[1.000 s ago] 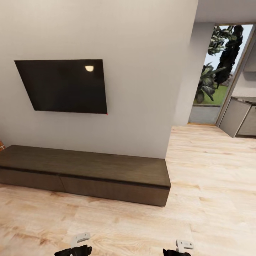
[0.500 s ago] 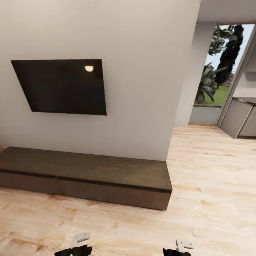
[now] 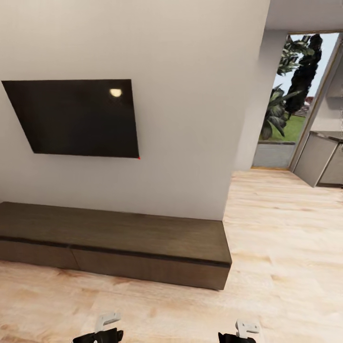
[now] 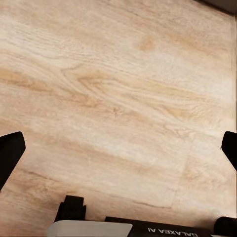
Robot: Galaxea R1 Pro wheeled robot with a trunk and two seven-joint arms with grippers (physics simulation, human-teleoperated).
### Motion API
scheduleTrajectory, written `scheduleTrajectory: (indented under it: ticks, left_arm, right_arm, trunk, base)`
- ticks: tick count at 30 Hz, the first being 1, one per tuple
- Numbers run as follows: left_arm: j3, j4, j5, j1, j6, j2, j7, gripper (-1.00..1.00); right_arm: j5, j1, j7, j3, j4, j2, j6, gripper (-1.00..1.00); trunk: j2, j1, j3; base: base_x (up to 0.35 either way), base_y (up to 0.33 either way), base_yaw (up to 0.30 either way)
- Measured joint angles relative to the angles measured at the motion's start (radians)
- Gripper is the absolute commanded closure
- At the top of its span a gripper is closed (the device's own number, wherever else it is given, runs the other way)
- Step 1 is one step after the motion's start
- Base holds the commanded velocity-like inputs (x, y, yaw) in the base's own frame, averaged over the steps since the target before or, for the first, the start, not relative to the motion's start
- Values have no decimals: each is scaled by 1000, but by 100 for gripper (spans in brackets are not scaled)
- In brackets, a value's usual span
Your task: Place each of the two pumpkins and all three candles from the living room inside a cabinet in the living room (use any cabinet), then make sure every cabinet is closed, and position the cauldron so it is next to a table in the living room.
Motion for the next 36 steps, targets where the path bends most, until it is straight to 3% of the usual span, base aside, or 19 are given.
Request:
scheduleTrajectory:
  ticks: [14, 36]
  left_arm:
    - [-2, 0, -2, 0, -2, -1, 0, -100]
    - [0, -2, 4, 0, -9, -3, -13, -100]
  right_arm:
    - [0, 0, 0, 0, 0, 0, -1, -100]
    - [0, 0, -3, 0, 0, 0, 1, -100]
  trunk:
    - [0, 0, 18]
    - [0, 1, 20]
  base:
    - [171, 0, -165]
    - [54, 0, -7]
